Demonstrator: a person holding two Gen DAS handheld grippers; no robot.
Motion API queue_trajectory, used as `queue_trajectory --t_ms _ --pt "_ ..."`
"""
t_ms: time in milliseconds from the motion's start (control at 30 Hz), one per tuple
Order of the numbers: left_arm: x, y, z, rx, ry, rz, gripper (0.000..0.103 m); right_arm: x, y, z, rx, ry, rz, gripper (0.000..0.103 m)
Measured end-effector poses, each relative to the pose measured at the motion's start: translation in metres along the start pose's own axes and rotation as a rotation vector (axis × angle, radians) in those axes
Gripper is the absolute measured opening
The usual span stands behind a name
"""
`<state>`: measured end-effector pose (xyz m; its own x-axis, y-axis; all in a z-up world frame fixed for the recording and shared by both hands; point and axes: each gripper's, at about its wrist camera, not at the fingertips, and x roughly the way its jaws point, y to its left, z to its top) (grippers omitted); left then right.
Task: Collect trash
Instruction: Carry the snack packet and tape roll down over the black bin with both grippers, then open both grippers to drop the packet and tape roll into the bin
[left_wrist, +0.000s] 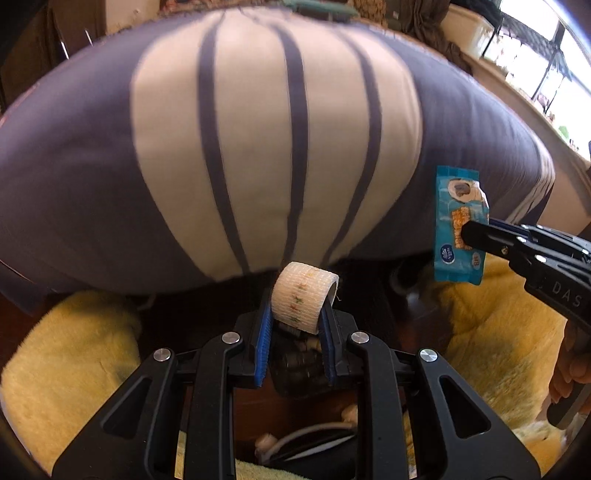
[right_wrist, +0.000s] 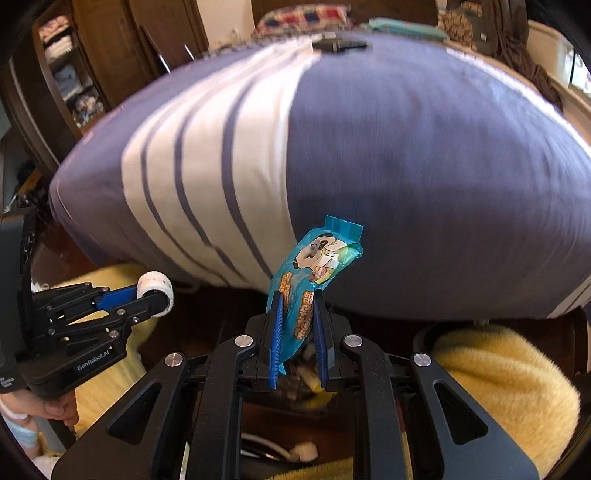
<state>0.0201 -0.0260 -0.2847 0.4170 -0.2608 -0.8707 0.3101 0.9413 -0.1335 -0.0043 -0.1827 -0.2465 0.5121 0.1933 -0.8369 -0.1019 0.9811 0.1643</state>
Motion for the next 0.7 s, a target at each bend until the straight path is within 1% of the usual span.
queue_trajectory --t_ms 67,167,300,433,533,600,667,700 --pt "0.012 -0.001 -0.006 0.010 0.034 -0.005 0.022 0.010 0.000 -0.005 0.004 0.032 0.005 0.016" --pt "0.030 -0.003 -0.012 0.019 0.088 -0.011 0.022 0.033 -0.001 -0.016 0.015 0.103 0.017 0.016" --pt "0.050 -0.005 -0.023 0.021 0.160 -0.052 0.022 0.055 -0.005 -0.024 0.040 0.168 0.033 0.016" --pt "0.066 -0.006 -0.025 0.026 0.210 -0.086 0.022 0.068 -0.008 -0.029 0.055 0.210 0.046 0.017" --pt "0.072 -0.006 -0.026 0.028 0.231 -0.091 0.022 0.076 -0.006 -0.027 0.056 0.227 0.054 0.017" --pt "0.077 -0.008 -0.025 0.030 0.238 -0.088 0.023 0.080 -0.003 -0.026 0.056 0.231 0.058 0.019" --pt "0.079 -0.007 -0.024 0.022 0.244 -0.089 0.027 0.082 -0.006 -0.023 0.055 0.234 0.059 0.019" --pt "0.079 -0.007 -0.023 0.017 0.245 -0.090 0.035 0.083 -0.006 -0.021 0.054 0.237 0.056 0.020"
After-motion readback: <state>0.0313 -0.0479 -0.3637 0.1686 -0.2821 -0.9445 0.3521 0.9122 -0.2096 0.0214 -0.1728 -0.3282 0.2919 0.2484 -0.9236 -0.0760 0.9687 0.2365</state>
